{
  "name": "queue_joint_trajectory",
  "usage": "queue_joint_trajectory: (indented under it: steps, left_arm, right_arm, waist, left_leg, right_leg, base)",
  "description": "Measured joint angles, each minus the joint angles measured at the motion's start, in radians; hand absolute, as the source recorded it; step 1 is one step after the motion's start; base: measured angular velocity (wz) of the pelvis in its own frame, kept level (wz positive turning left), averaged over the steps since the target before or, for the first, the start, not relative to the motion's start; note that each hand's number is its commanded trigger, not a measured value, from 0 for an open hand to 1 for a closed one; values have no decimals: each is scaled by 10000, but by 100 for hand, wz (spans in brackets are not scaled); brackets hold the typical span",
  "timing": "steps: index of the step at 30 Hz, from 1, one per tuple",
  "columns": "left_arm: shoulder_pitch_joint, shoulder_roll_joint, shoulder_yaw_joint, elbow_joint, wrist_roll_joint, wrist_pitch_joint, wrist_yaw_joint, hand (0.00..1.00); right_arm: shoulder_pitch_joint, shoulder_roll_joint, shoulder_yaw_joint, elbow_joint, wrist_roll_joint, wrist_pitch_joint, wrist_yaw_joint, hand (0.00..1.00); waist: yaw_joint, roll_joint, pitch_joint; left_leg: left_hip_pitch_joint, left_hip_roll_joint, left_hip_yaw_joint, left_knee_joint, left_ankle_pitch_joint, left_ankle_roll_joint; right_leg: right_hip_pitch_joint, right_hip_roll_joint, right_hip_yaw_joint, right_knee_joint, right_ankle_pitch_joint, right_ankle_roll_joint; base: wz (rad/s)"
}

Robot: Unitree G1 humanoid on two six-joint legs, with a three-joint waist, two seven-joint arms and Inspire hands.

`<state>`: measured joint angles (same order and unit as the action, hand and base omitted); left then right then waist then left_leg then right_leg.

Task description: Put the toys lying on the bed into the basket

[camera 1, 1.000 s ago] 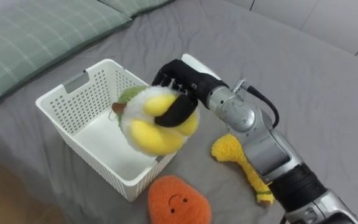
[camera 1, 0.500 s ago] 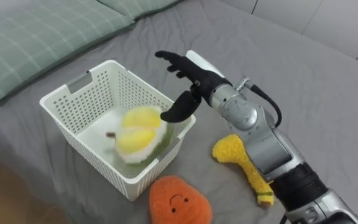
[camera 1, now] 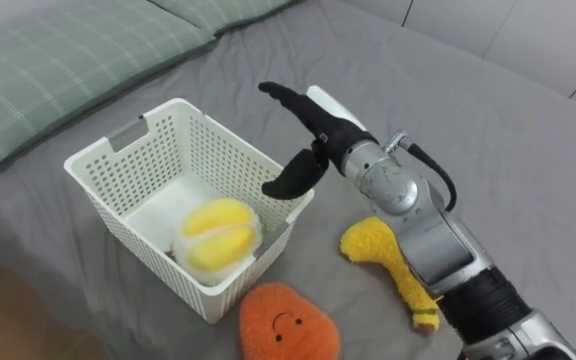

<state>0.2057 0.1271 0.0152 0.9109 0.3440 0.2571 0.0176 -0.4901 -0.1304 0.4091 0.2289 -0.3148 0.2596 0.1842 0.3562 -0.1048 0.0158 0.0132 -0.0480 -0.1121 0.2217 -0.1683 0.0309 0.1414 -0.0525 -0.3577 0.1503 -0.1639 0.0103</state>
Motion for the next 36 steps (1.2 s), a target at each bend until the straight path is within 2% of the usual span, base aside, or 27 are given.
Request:
queue_joint_trajectory:
  steps: [4,9,11,13,14,18,20,25,31,36]
  left_arm:
    - [117,6,53,-34,50,0,-2,0]
    - [559,-8,117,-331,118,-49,-2,0]
    - [726,-21,223,-341,139,-56,-1,0]
    - [766,15,229,-332,125,-48,-8,0]
    - [772,31,228,-307,126,-48,-19,0]
    - [934,53,376,-276,136,-73,-52,0]
    - [1047,102,414,-276,92,-98,-51,0]
    - [1122,114,404,-276,-31,-257,-52,0]
    - [954,197,360,-278,-384,-391,-51,0]
    - [374,508,-121,-261,-865,-446,-55,0]
  right_arm:
    - [17,-49,-110,-4,402,-6,-5,0]
    - [546,-208,-1092,-24,727,-302,-359,0]
    - [1140,-448,-1787,-39,974,-513,-673,0]
    - [1595,-775,-2193,-35,1279,-511,-908,0]
    - [1833,-929,-2430,-35,1347,-510,-1045,0]
    - [2368,-1111,-3077,-26,1477,-523,-1498,0]
    - [2628,-1207,-3180,133,1584,-531,-1721,0]
    - [2869,-1516,-3190,633,1630,-567,-1849,0]
    - [2640,-1572,-3164,2514,1860,-763,-2017,0]
    - [1714,-1578,-3095,4572,1910,-868,-2194,0]
  waist:
    - [-230,-12,-7]
    - [-655,-2,-3]
    - [-862,31,2]
    - [-1030,72,-3]
    - [-1121,72,-39]
    - [-1590,155,-101]
    - [-1763,154,-119]
    - [-2165,148,-130]
    - [-2131,166,-118]
    - [-2082,256,-60]
  left_leg:
    - [-10,-3,-11,0,0,1]
    - [5,-3,-8,45,11,25]
    - [-21,-1,-15,115,-7,53]
    - [-26,-2,25,119,-20,69]
    - [-22,-6,58,116,-22,73]
    - [52,7,357,41,-18,83]
    - [267,40,590,-96,-21,84]
    - [366,170,854,-256,-21,84]
    - [258,236,1073,-353,-34,82]
    - [-491,257,1069,-62,-21,78]
  right_leg:
    - [1,-11,-5,1,0,0]
    - [52,-38,-40,7,0,0]
    - [57,-50,-26,11,0,1]
    - [24,-71,1,31,-5,8]
    - [9,-76,64,40,-7,12]
    - [-66,-42,383,21,-13,19]
    - [-30,-16,572,21,-13,19]
    - [-147,12,835,53,-5,11]
    - [-466,22,1042,253,-5,13]
    - [-1258,4,1047,551,33,-45]
  base:
    - [0]
    - [3]
    - [0]
    - [-3]
    - [-8]
    - [-22]
    - [-30]
    - [-20]
    - [-13]
    - [-1]
